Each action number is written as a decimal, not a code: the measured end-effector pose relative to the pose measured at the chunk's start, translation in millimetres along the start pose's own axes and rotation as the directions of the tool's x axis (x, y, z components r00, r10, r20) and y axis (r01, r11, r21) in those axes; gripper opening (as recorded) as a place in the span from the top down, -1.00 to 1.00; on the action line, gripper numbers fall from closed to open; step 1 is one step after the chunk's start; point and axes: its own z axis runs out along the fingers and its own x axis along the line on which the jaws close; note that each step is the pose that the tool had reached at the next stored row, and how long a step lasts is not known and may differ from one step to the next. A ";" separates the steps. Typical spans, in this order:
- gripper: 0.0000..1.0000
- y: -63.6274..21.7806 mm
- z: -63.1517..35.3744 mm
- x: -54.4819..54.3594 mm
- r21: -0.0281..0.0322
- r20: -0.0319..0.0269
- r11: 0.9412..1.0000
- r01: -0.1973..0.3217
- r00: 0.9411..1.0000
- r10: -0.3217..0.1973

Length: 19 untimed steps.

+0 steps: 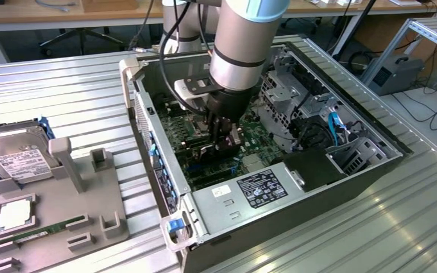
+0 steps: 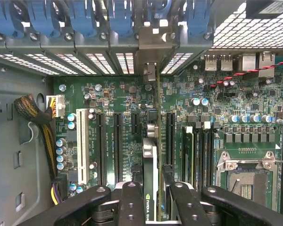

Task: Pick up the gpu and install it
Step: 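Insert the gpu into the slot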

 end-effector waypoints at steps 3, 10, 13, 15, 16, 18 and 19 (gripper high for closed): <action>0.47 1.4 0.2 0.0 0.000 0.000 1.000 0.000 1.000 0.000; 0.47 2.9 0.2 0.0 0.000 0.000 1.000 0.000 1.000 0.000; 0.47 3.4 0.2 0.0 0.000 0.000 1.000 0.000 1.000 0.000; 0.47 3.5 0.2 0.0 0.000 0.000 1.000 0.000 1.000 0.000; 0.47 3.7 0.4 0.1 0.000 0.000 1.000 0.000 1.000 0.000; 0.47 4.0 1.0 0.1 0.001 0.000 1.000 0.000 1.000 0.000; 0.47 4.0 1.2 0.0 0.001 0.000 1.000 0.000 1.000 0.000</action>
